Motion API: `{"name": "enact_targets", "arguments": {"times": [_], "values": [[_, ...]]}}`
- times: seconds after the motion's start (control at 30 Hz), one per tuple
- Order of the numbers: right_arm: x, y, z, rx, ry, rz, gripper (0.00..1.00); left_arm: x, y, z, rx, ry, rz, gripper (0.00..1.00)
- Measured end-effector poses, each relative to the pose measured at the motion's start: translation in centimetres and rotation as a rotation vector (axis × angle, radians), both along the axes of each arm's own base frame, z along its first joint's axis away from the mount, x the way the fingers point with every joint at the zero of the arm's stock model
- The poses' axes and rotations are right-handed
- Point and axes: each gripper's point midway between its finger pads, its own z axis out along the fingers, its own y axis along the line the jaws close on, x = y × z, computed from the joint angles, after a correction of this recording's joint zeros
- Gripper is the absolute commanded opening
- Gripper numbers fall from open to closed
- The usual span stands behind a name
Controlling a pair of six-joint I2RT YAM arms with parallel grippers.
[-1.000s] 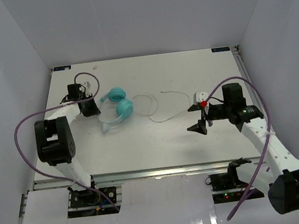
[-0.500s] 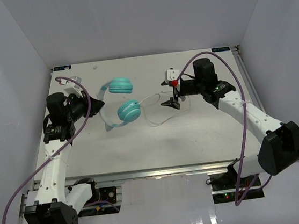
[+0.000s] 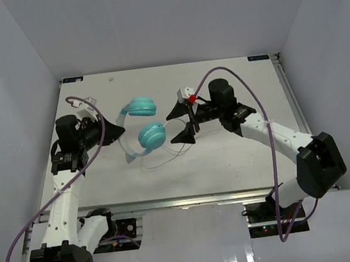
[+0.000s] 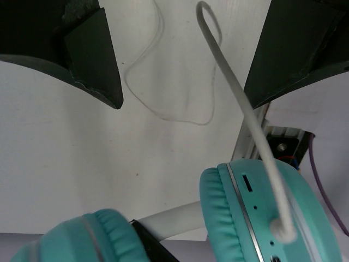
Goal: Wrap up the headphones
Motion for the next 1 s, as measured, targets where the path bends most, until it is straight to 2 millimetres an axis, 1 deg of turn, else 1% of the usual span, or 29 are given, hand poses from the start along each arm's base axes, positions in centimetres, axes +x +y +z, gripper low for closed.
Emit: {"name": "enact_targets", "arguments": {"times": [0.03,0.07,0.1,0.17,0.27,0.37,0.43,0.5,0.63,0.77,0.83,0.9,1.0], "values": [[-0.7,0.3,-0.5,0.0,0.021,0.021,0.93,-0.1,-0.2,0.3,-0.016,0.0,-0.006,0.0],[-0.9,0.5,-0.7,0.009,0.039,0.031,0.91,-0.2,-0.4,0.6,-0.033,0.0,-0.011,0.0],[-1.1,0.7,-0.9,0.018,0.057,0.039,0.88,-0.3,-0.6,1.0,-0.051,-0.001,-0.015,0.0],[-1.0,1.3,-0.9,0.046,0.087,0.05,0.85,-0.4,-1.0,2.1,-0.087,-0.004,-0.016,0.0],[-1.0,2.2,-1.0,0.093,0.132,0.061,0.83,-0.3,-1.3,4.7,-0.143,-0.029,-0.003,0.0],[-1.9,2.4,-2.0,0.121,0.214,0.076,0.81,0.0,-1.4,7.7,-0.202,-0.076,0.019,0.0],[-2.6,2.4,-2.2,0.138,0.269,0.084,0.8,0.2,-1.4,9.3,-0.253,-0.1,0.043,0.0],[-3.1,2.4,-1.7,0.16,0.312,0.095,0.79,0.4,-1.4,10.7,-0.305,-0.12,0.066,0.0],[-3.9,2.6,0.1,0.209,0.391,0.12,0.79,1.4,-1.5,13.2,-0.428,-0.141,0.101,0.0],[-5.1,3.7,0.7,0.22,0.5,0.143,0.81,3.1,-1.7,15.6,-0.527,-0.148,0.099,0.0],[-5.1,4.4,0.8,0.221,0.555,0.142,0.83,4.0,-1.8,16.9,-0.553,-0.153,0.095,0.0],[-4.9,5.2,1.0,0.224,0.591,0.139,0.85,4.4,-1.8,18.2,-0.564,-0.168,0.09,0.0],[-4.2,5.9,1.6,0.238,0.634,0.132,0.88,4.1,-1.8,20.4,-0.57,-0.209,0.079,0.0]]}}
